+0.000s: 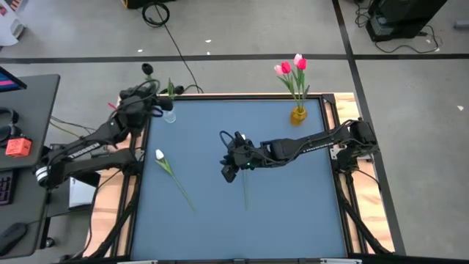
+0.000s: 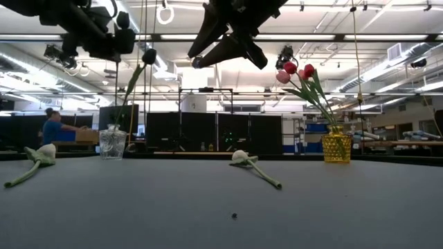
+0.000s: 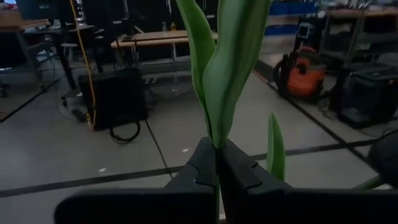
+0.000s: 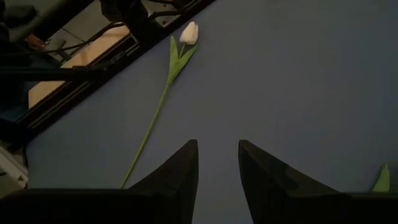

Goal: Sort flowers into vase by color
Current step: Put the black flower into the transparent vase

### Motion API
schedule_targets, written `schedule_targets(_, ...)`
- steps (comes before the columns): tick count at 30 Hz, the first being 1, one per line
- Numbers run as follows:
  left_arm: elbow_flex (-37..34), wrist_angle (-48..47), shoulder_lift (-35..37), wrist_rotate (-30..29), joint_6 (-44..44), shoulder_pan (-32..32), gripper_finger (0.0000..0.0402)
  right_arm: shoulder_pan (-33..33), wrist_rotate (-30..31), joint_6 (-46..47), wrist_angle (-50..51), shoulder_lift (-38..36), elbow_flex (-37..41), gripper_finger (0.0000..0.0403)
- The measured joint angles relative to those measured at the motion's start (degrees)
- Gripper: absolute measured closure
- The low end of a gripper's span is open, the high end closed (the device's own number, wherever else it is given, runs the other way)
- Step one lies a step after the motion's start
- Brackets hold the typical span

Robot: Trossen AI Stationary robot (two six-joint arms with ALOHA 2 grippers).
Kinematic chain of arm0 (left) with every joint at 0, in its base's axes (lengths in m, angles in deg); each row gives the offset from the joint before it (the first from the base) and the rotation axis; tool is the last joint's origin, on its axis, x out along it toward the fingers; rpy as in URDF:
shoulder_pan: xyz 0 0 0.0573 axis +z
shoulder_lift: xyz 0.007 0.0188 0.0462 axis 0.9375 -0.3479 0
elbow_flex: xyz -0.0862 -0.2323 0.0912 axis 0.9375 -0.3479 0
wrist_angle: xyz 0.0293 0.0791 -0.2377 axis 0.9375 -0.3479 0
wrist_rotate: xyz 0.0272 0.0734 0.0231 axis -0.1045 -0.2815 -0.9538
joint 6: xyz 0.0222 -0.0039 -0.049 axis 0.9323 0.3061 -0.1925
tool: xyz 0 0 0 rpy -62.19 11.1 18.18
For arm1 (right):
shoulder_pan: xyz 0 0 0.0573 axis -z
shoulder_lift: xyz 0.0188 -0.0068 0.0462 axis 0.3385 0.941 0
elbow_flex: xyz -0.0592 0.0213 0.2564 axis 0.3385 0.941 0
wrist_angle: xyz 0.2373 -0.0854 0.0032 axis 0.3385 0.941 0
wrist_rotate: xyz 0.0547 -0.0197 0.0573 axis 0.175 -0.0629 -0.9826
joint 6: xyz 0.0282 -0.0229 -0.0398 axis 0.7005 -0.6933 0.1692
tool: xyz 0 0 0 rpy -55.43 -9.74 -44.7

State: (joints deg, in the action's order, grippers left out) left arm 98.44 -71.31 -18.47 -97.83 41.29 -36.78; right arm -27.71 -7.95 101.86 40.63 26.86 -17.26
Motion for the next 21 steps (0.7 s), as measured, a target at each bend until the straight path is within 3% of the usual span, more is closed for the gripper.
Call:
schedule_targets(11,-0.04,-5.21,-3.86,0.08,-6.39,1.86,0.0377,0.68,-1.17,1.51,1.95,0.0,0.0,0.0279)
schedule_targets(21,4.44,-28.71,-4.05,13.12,-17.55,5.06,0.0237,5.59,-7.04,20.3,15.55,0.0,-0.02,0.0251)
